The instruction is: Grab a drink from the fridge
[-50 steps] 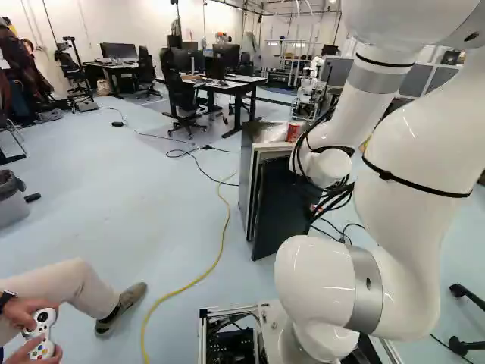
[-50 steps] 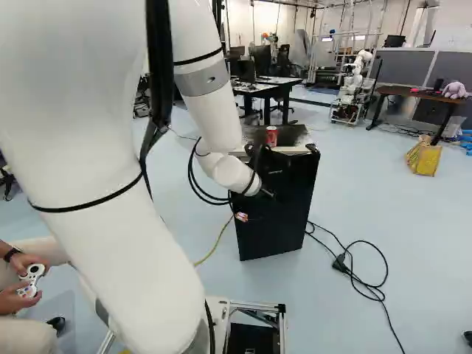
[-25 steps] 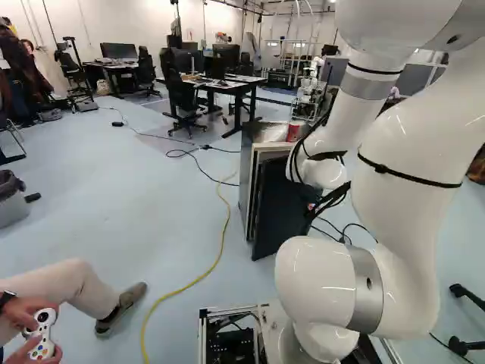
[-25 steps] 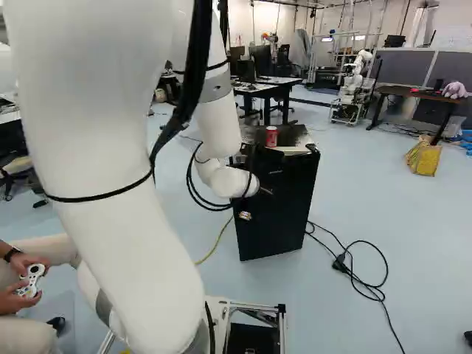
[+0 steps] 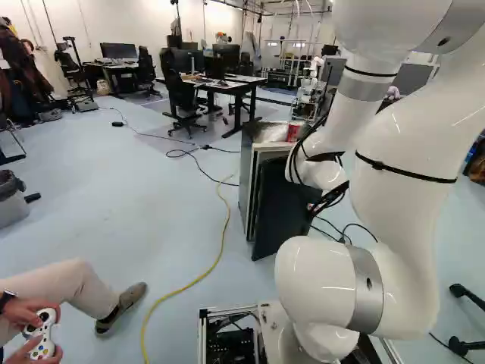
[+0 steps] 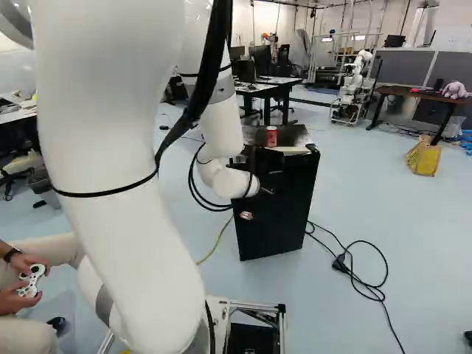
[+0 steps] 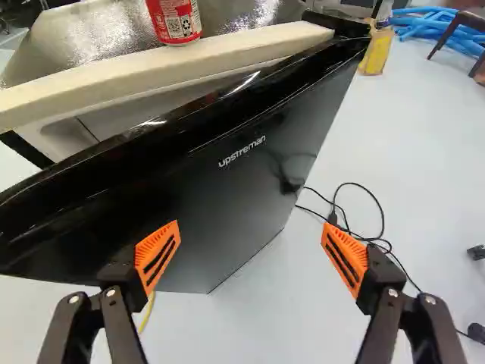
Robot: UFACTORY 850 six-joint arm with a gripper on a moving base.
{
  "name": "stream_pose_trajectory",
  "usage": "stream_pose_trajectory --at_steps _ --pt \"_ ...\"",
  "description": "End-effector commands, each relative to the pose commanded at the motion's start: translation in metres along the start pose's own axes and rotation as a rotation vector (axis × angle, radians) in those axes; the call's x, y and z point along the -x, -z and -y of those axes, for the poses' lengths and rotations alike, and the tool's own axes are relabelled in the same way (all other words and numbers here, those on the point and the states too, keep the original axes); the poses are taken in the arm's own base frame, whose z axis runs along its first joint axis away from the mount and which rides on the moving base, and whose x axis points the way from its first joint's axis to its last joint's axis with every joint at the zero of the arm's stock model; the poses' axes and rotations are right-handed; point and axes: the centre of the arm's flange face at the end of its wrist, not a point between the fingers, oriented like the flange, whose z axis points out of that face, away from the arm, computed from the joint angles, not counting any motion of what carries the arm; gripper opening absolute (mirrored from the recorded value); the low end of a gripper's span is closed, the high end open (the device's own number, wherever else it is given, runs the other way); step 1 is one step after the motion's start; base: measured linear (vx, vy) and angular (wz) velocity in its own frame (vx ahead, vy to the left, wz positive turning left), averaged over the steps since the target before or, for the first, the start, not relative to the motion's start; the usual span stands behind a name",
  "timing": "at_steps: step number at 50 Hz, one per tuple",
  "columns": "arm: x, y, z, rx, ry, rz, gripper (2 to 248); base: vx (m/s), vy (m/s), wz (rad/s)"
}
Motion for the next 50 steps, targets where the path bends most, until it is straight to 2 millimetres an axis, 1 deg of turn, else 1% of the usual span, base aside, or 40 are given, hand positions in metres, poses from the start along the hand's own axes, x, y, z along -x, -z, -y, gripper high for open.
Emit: stream_pose_trajectory --at_steps 50 --pt "-0.020 -0.032 0.025 -0.045 0.032 -0.018 247 0.000 0.000 0.000"
